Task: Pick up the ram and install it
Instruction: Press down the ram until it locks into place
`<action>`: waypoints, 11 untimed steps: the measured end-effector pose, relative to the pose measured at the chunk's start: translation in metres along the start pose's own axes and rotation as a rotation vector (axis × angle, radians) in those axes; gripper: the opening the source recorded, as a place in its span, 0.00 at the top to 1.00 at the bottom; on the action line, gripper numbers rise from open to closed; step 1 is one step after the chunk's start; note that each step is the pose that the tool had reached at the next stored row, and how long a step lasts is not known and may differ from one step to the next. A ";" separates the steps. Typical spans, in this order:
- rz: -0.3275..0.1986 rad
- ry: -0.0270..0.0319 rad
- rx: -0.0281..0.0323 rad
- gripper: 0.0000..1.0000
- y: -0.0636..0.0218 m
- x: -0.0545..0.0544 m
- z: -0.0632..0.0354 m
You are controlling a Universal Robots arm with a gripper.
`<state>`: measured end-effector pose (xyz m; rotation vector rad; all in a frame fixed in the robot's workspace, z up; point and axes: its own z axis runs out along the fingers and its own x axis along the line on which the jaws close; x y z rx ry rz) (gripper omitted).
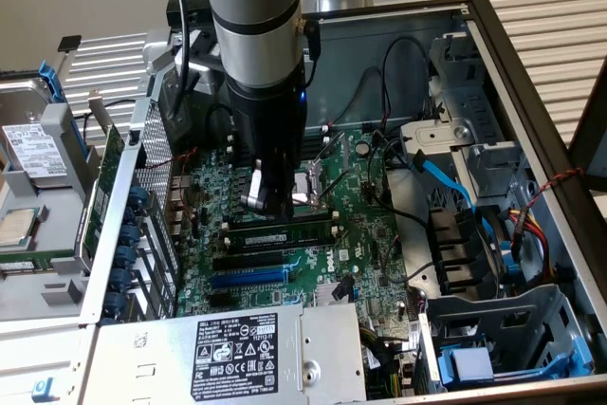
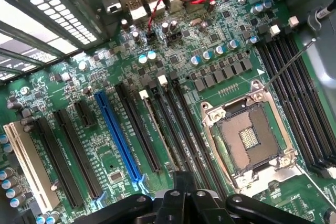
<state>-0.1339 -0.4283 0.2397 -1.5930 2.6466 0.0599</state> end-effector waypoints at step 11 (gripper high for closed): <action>0.133 0.0087 0.0138 0.89 0.0000 0.000 0.0003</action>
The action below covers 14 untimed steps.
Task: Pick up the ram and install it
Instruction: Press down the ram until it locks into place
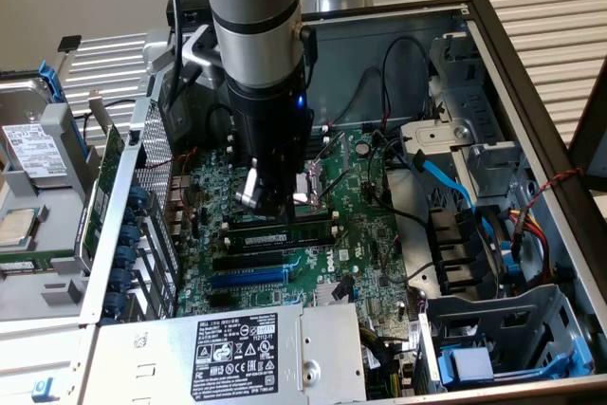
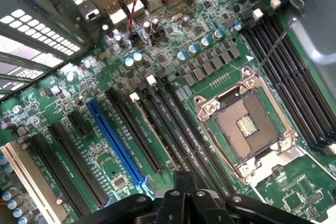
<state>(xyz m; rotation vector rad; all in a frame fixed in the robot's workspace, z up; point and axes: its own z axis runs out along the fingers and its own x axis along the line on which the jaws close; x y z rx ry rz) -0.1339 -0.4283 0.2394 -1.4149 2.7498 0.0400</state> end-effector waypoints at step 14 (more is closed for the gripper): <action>0.165 0.0068 0.0134 0.89 0.0000 0.000 0.0000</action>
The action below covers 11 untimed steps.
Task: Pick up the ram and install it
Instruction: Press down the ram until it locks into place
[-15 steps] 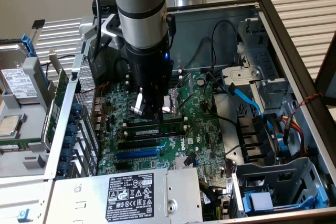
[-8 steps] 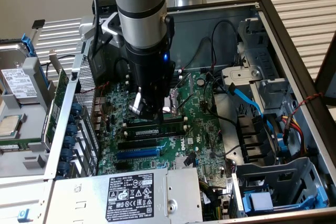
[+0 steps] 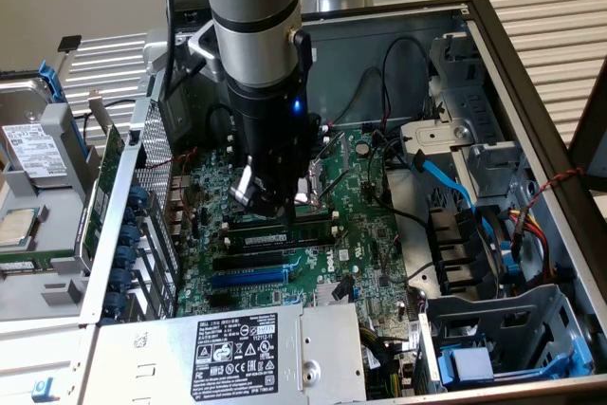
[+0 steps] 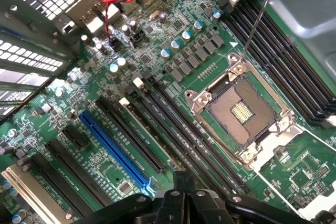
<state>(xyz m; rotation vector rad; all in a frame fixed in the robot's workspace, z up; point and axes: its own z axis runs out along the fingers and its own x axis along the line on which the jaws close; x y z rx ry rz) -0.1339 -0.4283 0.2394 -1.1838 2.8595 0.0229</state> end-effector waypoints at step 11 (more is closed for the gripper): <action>0.138 0.0008 0.0066 0.89 0.0000 0.000 -0.0022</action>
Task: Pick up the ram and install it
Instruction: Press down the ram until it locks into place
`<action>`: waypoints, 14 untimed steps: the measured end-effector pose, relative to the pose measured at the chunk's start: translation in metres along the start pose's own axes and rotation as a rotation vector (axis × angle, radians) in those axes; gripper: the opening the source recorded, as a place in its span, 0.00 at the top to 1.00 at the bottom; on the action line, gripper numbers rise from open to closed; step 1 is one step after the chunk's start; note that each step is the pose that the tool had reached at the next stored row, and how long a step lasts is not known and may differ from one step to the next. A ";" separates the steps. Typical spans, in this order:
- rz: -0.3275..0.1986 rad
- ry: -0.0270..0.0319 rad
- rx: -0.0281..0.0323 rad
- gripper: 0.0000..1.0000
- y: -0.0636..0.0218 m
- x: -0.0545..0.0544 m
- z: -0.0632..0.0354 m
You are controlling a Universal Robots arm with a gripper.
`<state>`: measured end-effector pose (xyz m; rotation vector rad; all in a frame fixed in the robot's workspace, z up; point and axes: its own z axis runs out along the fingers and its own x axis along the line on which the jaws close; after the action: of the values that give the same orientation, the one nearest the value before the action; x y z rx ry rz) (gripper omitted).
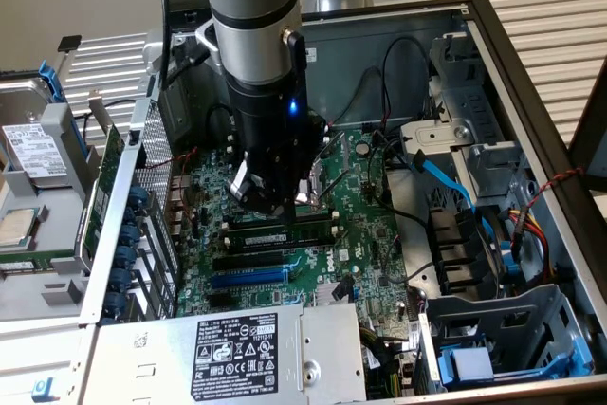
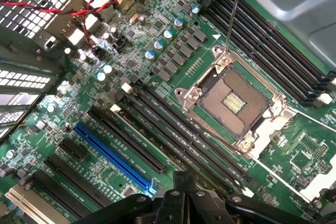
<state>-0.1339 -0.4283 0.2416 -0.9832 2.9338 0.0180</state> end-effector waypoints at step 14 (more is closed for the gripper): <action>0.186 0.0006 0.0090 0.89 0.0000 0.000 -0.0046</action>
<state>-0.1339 -0.4283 0.2462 -0.7053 3.0117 0.0112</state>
